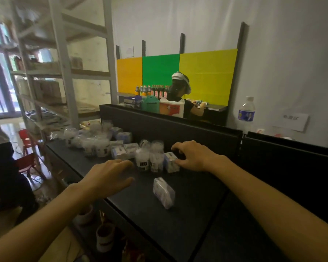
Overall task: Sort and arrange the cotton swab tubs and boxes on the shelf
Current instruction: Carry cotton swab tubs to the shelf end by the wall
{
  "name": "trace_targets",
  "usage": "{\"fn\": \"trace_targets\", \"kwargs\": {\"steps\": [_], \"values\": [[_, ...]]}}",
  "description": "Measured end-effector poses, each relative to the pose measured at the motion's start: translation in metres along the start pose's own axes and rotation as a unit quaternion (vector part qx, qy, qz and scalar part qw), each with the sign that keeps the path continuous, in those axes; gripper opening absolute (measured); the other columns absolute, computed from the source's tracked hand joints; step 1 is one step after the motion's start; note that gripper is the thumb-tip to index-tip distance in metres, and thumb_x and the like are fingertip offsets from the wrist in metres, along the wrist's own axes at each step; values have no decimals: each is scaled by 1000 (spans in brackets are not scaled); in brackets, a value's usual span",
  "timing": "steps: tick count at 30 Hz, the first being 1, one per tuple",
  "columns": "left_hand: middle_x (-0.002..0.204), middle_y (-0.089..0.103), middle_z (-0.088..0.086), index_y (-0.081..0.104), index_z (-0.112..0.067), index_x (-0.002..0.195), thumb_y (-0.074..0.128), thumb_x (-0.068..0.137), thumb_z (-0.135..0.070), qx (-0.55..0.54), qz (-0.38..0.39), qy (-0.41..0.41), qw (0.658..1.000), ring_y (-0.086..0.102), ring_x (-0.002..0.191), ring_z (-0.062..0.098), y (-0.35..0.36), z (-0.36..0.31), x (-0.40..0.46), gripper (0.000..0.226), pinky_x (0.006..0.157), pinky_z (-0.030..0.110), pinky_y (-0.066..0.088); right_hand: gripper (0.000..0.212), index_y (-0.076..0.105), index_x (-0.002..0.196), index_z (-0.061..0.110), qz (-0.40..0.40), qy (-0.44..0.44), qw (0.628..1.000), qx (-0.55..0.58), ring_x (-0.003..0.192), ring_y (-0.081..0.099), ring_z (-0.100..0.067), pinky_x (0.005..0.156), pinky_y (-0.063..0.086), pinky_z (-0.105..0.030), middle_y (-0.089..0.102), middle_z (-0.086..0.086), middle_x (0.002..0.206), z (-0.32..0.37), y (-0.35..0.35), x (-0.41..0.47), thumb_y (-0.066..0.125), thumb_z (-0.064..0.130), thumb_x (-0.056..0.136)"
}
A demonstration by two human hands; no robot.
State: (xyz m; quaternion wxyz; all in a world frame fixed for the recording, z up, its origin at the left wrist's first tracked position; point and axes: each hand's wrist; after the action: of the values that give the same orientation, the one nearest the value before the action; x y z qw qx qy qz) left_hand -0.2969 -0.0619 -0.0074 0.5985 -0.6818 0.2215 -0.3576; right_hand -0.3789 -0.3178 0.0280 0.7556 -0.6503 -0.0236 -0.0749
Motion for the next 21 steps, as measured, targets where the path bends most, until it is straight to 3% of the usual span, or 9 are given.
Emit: {"fn": "trace_targets", "kwargs": {"steps": [4,7,13,16,21], "values": [[119,54,-11,44,-36,124,51,88,-53,-3,-26,28,999,54,96,3,16,26,46,41,76,20,47,51,41,136,28,13,1,1000,2,112,54,-20,93,48,-41,51,-4,130,-4,13,50,60,38,89],[124,52,-10,40,-36,131,52,89,-48,-7,-27,35,999,54,101,4,27,41,76,45,72,15,39,53,41,135,29,31,12,999,2,112,54,-21,93,48,-42,51,-3,131,-7,25,82,61,42,88],[133,48,-8,38,-38,133,56,87,-48,-55,-17,44,997,52,105,6,47,65,126,50,76,18,39,54,42,134,29,81,33,996,-16,109,55,-21,89,49,-41,51,-3,130,-7,46,121,59,48,87],[137,43,-6,36,-40,132,57,86,-49,-86,-4,59,995,51,106,9,54,69,145,51,85,26,46,54,44,131,29,92,51,994,-30,103,55,-20,86,50,-41,54,-2,124,-7,49,132,59,53,86],[138,40,-6,36,-40,133,56,86,-52,-100,4,110,989,47,116,14,61,73,166,52,90,30,41,50,51,121,29,110,90,990,-25,92,57,-16,82,53,-41,57,2,108,0,53,144,58,60,82]]}}
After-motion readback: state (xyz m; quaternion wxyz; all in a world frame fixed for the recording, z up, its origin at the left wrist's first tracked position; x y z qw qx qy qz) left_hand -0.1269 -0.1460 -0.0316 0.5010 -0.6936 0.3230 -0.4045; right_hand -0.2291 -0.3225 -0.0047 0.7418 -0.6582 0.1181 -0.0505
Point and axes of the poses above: each hand's wrist, its own x-axis towards the middle knuckle, its own y-axis out of the palm, z = x × y
